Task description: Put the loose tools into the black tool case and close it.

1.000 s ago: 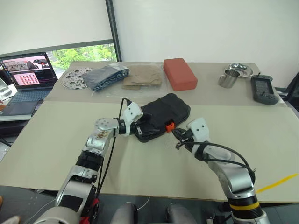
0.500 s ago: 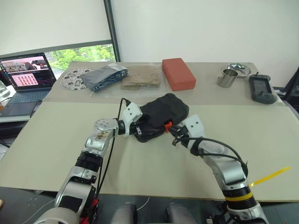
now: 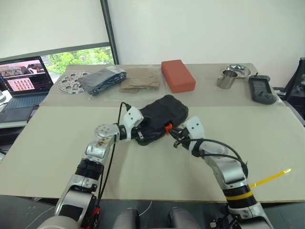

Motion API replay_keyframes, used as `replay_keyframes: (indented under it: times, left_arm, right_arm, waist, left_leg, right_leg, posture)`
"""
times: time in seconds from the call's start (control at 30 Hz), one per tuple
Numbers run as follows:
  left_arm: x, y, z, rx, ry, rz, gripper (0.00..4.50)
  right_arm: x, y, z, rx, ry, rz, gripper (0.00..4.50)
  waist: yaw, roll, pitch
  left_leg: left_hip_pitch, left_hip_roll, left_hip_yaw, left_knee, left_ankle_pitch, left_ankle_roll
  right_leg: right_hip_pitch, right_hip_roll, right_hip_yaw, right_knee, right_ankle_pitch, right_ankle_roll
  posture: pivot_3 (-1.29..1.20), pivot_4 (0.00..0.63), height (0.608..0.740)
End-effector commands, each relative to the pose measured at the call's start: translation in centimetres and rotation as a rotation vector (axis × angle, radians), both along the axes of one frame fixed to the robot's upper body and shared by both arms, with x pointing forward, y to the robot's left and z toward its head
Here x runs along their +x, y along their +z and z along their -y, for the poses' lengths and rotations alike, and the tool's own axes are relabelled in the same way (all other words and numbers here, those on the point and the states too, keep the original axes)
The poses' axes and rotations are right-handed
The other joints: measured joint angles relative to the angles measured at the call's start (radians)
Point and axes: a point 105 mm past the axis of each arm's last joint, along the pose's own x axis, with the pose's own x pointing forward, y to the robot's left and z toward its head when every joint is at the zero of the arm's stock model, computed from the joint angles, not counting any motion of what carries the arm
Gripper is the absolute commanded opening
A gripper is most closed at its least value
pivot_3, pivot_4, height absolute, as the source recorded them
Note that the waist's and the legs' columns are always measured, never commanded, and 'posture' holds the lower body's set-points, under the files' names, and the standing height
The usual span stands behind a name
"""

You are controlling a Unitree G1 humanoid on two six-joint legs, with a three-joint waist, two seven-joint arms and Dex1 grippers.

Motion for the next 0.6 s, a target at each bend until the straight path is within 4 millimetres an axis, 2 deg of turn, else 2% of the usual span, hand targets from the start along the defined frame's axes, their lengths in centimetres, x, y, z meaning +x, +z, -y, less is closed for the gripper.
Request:
replay_keyframes:
  times: [0.03,0.37,0.43,0.6]
  left_arm:
    - [-1.9,-5.0,0.2,0.047,-0.001,-0.204,4.50]
    - [-2.3,-5.1,0.0,0.021,0.043,-0.207,4.50]
    - [-2.3,-4.7,-0.4,0.002,0.067,-0.195,4.50]
    - [-2.3,-2.3,-2.3,-0.081,0.157,-0.129,4.50]
  right_arm:
    - [0.4,0.6,-1.4,0.003,0.048,0.027,0.74]
    - [0.4,0.5,-1.2,0.003,0.085,0.012,0.74]
    - [-0.2,0.5,-0.4,0.011,0.097,0.000,0.74]
    - [-1.5,1.3,3.3,0.021,0.128,0.007,0.74]
  waist:
    - [-0.005,0.000,0.000]
    - [-0.008,0.000,0.000]
    - [-0.006,0.001,-0.001]
    - [0.003,0.002,-0.002]
  left_leg:
    - [0.000,0.000,0.000,0.000,0.000,0.000]
    - [0.001,0.000,0.000,-0.001,0.000,0.000]
    - [0.000,0.000,0.000,-0.001,0.000,0.000]
    - [-0.003,-0.001,0.001,-0.006,0.000,0.000]
  right_leg:
    - [0.000,0.000,0.000,0.000,0.000,0.000]
    - [0.000,0.000,0.001,0.000,0.000,0.000]
    - [-0.001,-0.001,0.001,0.000,0.000,0.000]
    - [-0.001,-0.004,0.001,-0.005,0.000,0.000]
  posture:
    - [0.00,0.150,0.740]
    - [0.00,0.150,0.740]
    - [0.00,0.150,0.740]
    - [0.00,0.150,0.740]
